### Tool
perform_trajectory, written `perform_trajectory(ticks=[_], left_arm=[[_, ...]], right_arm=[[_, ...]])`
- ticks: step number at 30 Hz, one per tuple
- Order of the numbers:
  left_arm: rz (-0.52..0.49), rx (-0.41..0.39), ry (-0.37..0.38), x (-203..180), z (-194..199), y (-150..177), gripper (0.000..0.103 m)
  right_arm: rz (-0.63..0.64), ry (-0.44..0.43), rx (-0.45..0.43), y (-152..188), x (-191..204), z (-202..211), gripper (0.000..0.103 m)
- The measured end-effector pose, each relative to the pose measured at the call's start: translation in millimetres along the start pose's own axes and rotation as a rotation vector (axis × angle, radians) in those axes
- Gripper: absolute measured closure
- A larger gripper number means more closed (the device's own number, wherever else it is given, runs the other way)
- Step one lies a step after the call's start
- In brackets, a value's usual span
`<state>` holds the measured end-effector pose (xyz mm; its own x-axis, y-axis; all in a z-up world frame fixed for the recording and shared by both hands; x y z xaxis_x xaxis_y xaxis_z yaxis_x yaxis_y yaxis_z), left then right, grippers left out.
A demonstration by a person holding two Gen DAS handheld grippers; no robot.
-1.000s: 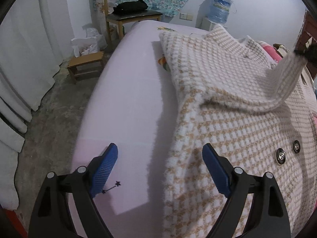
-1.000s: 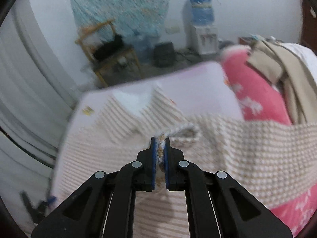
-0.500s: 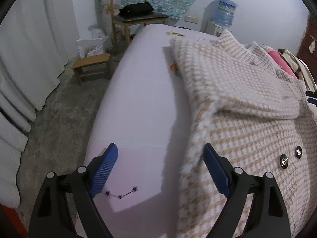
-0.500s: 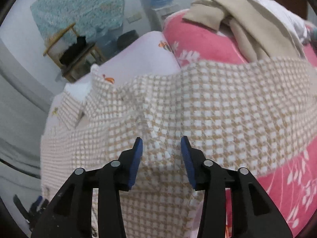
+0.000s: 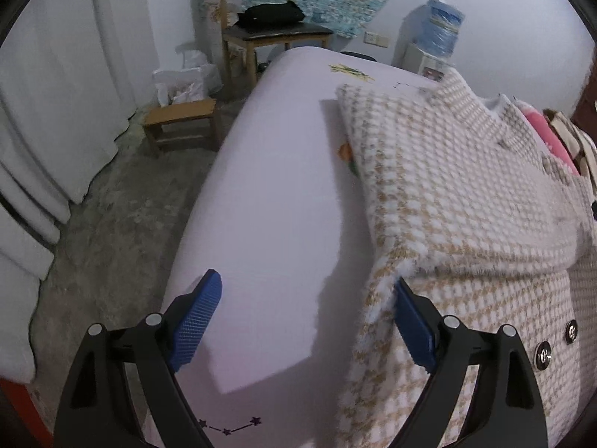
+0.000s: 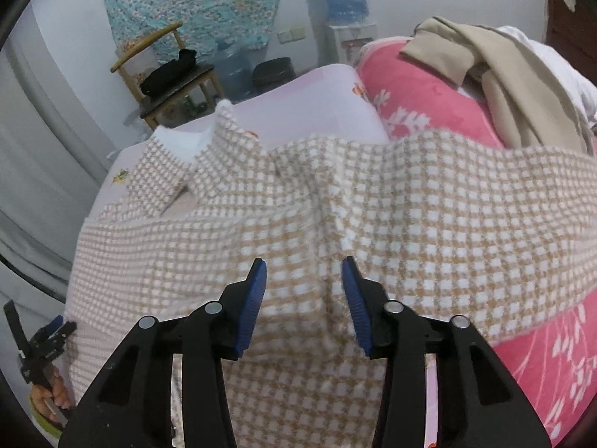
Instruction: Fold large clothes
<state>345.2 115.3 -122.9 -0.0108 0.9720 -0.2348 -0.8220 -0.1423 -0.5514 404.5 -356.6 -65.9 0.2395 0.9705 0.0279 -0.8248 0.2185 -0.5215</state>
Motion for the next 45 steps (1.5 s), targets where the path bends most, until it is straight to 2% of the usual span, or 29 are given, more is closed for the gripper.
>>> perform_trajectory(ticks=[1,2,7,10,12,15,17,19,23,26,29,32,35,40,45], left_arm=[[0.019,-0.005,0.008,3,0,0,0.016],[0.029,-0.013,0.014,5,1,0,0.016],[0.028,-0.018,0.005,4,2,1,0.016],[0.039,-0.020,0.019,5,4,1,0.016],[0.040,-0.011,0.024,5,6,4,0.016],[0.007,-0.012,0.023,2,21,8,0.016],[-0.029,-0.049,0.015,-3,42,9,0.016],[-0.089,-0.089,0.045,-17,60,5,0.016],[-0.221,-0.131,0.115,-63,71,-19,0.015],[-0.239,-0.101,0.236,-102,47,-44,0.015],[-0.181,-0.025,0.305,-115,2,-72,0.015],[-0.114,0.059,0.288,-111,-46,-95,0.015],[-0.027,0.127,0.274,-95,-87,-109,0.015],[0.033,0.103,0.274,-85,-90,-120,0.015],[0.035,0.076,0.249,-85,-92,-121,0.015]], right_arm=[[0.002,-0.014,0.000,0,3,-1,0.081],[0.010,-0.033,0.002,1,7,-1,0.085],[0.120,-0.082,-0.014,12,40,-5,0.088],[0.180,-0.029,0.017,22,49,-27,0.088],[0.185,-0.001,0.044,27,46,-42,0.093],[0.164,-0.011,0.042,25,41,-39,0.093],[0.173,0.010,0.043,26,40,-31,0.083],[0.190,-0.006,0.016,26,46,-16,0.073],[0.272,-0.050,-0.044,30,77,10,0.067],[0.318,-0.053,-0.039,37,96,8,0.067],[0.320,-0.031,-0.005,44,98,-6,0.067],[0.268,-0.030,0.041,48,91,-17,0.068],[0.232,-0.057,0.031,44,85,-15,0.067],[0.238,-0.013,0.021,36,75,-27,0.062],[0.212,-0.004,0.016,21,73,-43,0.062]])
Point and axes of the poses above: each gripper's, at about its wrist camera, not at the fingertips, and z roughly against the way its jaws point, x to its left, y to its underside, the point moved 9 cm from there along -z, roughly the way its jaws point, and after that the axes turned 12 degrees about y, right-handed, at the moved point
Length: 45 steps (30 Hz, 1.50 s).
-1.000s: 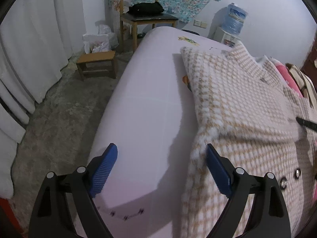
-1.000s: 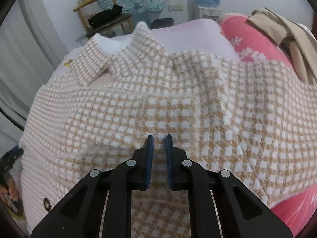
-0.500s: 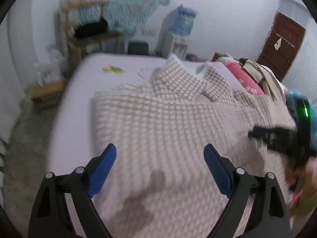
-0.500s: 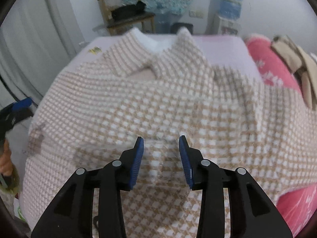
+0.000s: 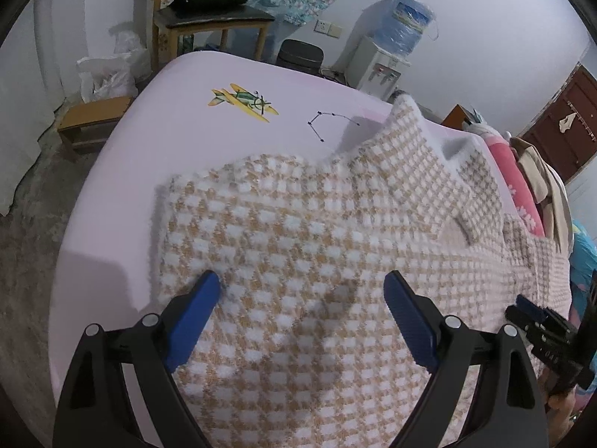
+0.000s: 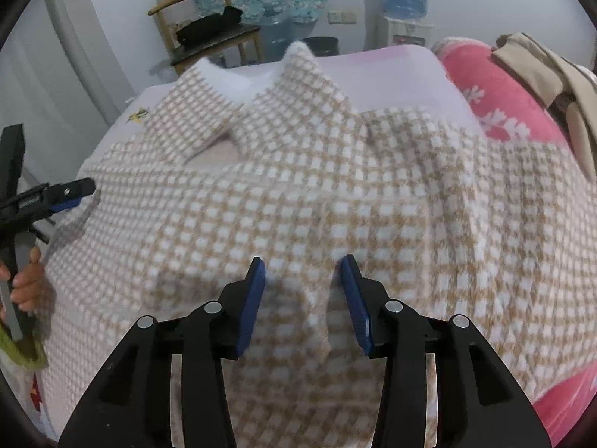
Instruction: Fold large clothes
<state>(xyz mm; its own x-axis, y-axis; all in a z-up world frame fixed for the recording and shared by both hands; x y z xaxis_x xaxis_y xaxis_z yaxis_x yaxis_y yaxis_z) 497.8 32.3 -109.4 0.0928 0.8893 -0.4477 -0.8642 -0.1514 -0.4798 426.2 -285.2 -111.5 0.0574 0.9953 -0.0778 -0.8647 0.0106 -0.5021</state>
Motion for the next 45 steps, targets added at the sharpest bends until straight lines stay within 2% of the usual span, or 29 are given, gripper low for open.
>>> perform_trajectory(ticks=[5,8,10,14,17,20,24,27,29,31,34,37,39,45], left_arm=[[-0.011,-0.030,-0.030,1,6,0,0.015],[-0.024,-0.053,-0.056,-2,19,1,0.015],[-0.061,-0.065,-0.046,-11,30,5,0.015],[-0.195,-0.030,-0.101,-24,39,35,0.015],[-0.256,0.026,-0.143,-21,26,59,0.015],[-0.316,-0.006,-0.197,-22,24,66,0.015],[-0.317,-0.030,-0.151,-39,37,64,0.015],[-0.354,-0.022,-0.141,-52,35,67,0.014],[-0.355,0.020,-0.154,-56,21,72,0.013],[-0.334,0.064,-0.177,-50,7,78,0.012],[-0.328,0.048,-0.191,-50,4,78,0.011],[-0.315,0.048,-0.191,-49,3,78,0.008],[-0.317,0.045,-0.194,-48,2,79,0.007],[-0.302,0.057,-0.186,-45,3,79,0.006]], right_arm=[[0.016,0.051,0.005,-7,2,-4,0.062],[0.026,0.073,-0.014,-9,4,9,0.062],[0.041,0.030,-0.047,-6,13,28,0.062],[0.099,-0.026,-0.049,14,35,43,0.059],[0.157,0.033,0.001,35,40,23,0.058],[0.135,0.034,-0.001,38,42,20,0.057],[0.093,-0.002,-0.018,36,42,36,0.056],[0.115,0.001,-0.050,43,45,49,0.046],[0.125,0.035,-0.026,54,42,41,0.043],[0.125,0.029,-0.022,60,42,37,0.043],[0.113,0.032,-0.014,61,36,50,0.043],[0.080,0.027,-0.059,53,17,74,0.043],[0.016,0.031,-0.076,46,-12,88,0.042],[-0.386,0.059,-0.068,46,-177,119,0.040]])
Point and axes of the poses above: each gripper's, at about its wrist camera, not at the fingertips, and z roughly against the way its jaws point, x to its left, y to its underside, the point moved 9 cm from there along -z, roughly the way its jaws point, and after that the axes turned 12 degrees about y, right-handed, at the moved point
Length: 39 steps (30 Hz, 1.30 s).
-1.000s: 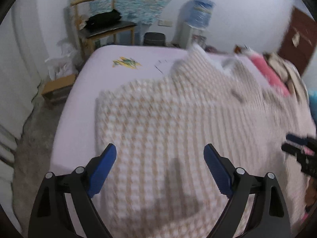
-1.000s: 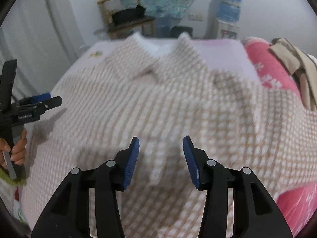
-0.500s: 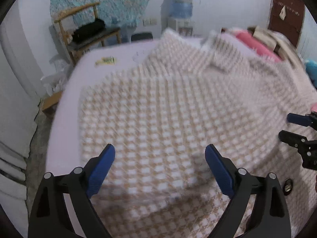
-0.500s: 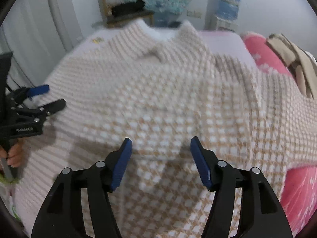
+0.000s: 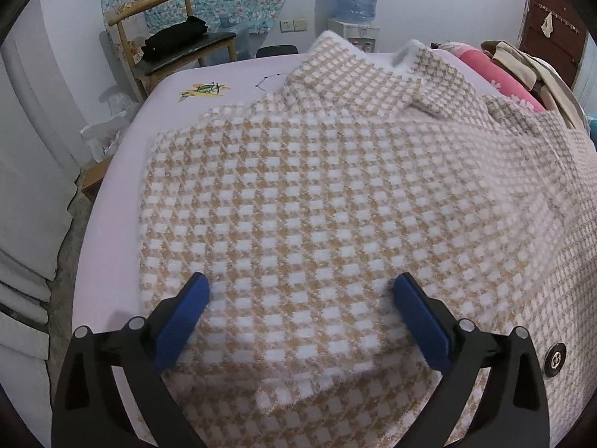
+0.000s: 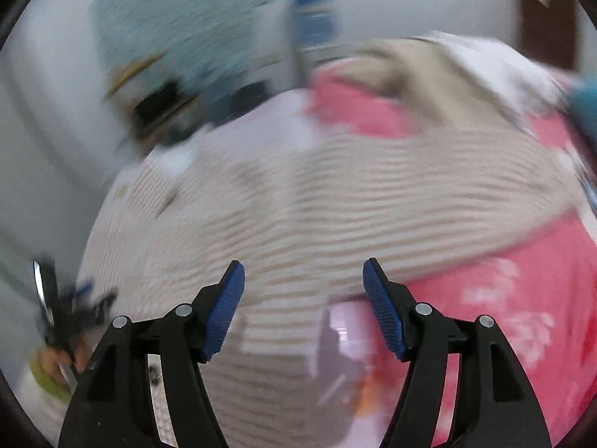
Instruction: Fold large clothes
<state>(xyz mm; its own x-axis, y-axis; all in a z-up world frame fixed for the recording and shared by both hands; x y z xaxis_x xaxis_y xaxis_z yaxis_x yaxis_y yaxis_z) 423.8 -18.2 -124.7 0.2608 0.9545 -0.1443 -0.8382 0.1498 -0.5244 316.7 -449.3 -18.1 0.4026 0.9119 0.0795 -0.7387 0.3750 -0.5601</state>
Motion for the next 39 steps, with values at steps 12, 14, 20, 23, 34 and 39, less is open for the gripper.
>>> perform_trajectory(ticks=[12,14,20,23,34,39], left_arm=[[-0.009,0.007,0.015,0,-1,-2,0.005],[-0.006,0.010,0.017,0,-2,-2,0.005],[0.000,0.032,0.015,0,-3,-1,0.005],[0.003,0.039,0.015,0,-4,0,0.005],[0.003,0.031,0.012,0,-4,-2,0.005],[0.007,0.033,0.009,0,-4,-1,0.005]], right_arm=[[-0.607,0.074,0.057,-39,-239,-38,0.040],[-0.667,0.059,0.058,-41,-251,-49,0.040],[-0.769,0.087,0.074,-47,-276,-73,0.043],[-0.831,0.075,0.082,-43,-286,-84,0.050],[-0.833,0.133,0.043,-52,-291,-100,0.078],[-0.754,0.192,-0.027,-62,-282,-76,0.084]])
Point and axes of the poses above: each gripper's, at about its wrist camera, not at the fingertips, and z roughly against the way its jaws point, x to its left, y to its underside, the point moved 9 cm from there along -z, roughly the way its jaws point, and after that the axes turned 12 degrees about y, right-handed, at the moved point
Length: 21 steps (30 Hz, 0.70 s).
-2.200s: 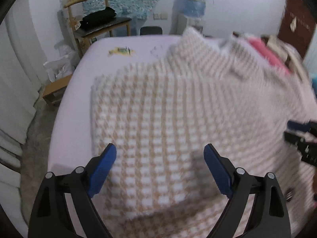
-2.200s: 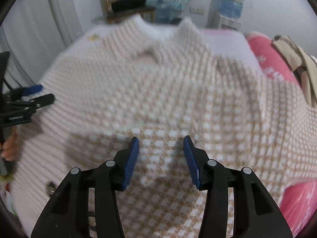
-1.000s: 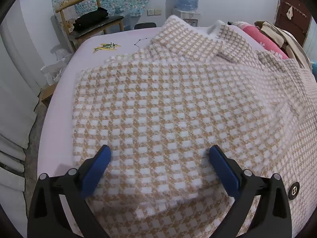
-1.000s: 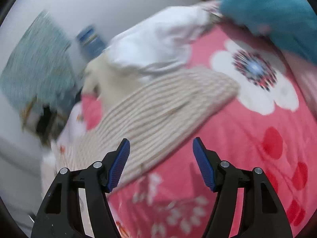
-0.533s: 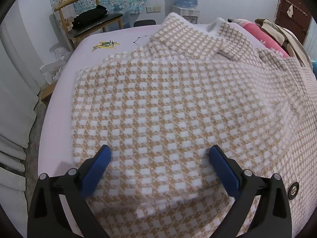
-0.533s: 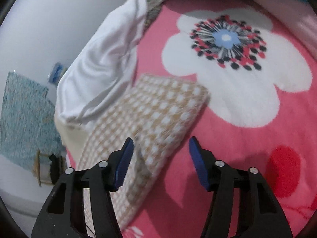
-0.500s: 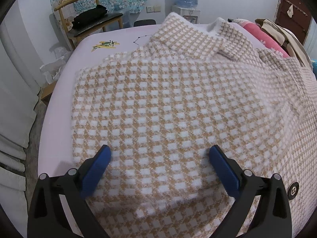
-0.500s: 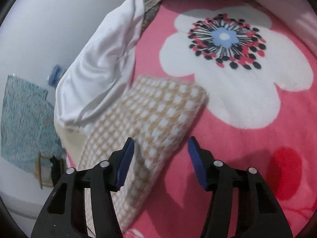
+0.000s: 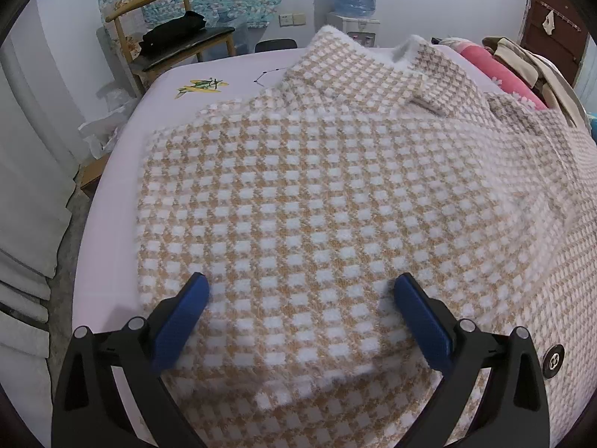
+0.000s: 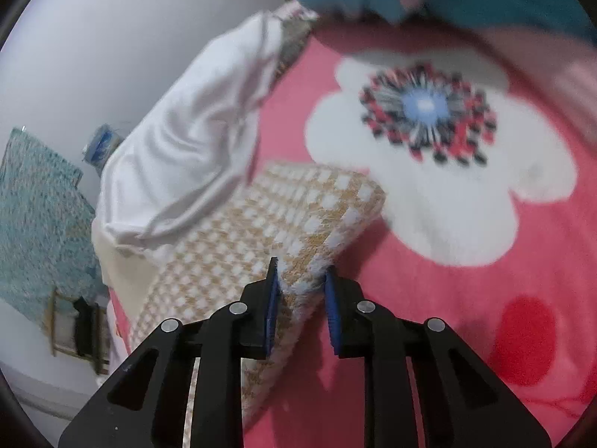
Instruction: Fold large clothes
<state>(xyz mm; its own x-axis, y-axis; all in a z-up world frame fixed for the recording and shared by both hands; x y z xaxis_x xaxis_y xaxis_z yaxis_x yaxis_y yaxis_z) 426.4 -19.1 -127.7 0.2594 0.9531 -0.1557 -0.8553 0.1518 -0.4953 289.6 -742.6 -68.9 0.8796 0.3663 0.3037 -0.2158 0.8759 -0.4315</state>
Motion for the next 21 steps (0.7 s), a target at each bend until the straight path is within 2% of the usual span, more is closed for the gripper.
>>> perform_trajectory(ticks=[7,12,21], left_arm=[[-0.007,-0.002,0.001,-1,0,0,0.005],[-0.029,-0.001,-0.009,0,-1,-1,0.004],[-0.063,-0.035,-0.026,-2,9,-5,0.004]], right_arm=[[0.114,-0.028,-0.146,-10,26,70,0.085],[0.209,-0.063,-0.238,-11,67,120,0.086],[0.425,-0.185,-0.360,37,162,220,0.086]])
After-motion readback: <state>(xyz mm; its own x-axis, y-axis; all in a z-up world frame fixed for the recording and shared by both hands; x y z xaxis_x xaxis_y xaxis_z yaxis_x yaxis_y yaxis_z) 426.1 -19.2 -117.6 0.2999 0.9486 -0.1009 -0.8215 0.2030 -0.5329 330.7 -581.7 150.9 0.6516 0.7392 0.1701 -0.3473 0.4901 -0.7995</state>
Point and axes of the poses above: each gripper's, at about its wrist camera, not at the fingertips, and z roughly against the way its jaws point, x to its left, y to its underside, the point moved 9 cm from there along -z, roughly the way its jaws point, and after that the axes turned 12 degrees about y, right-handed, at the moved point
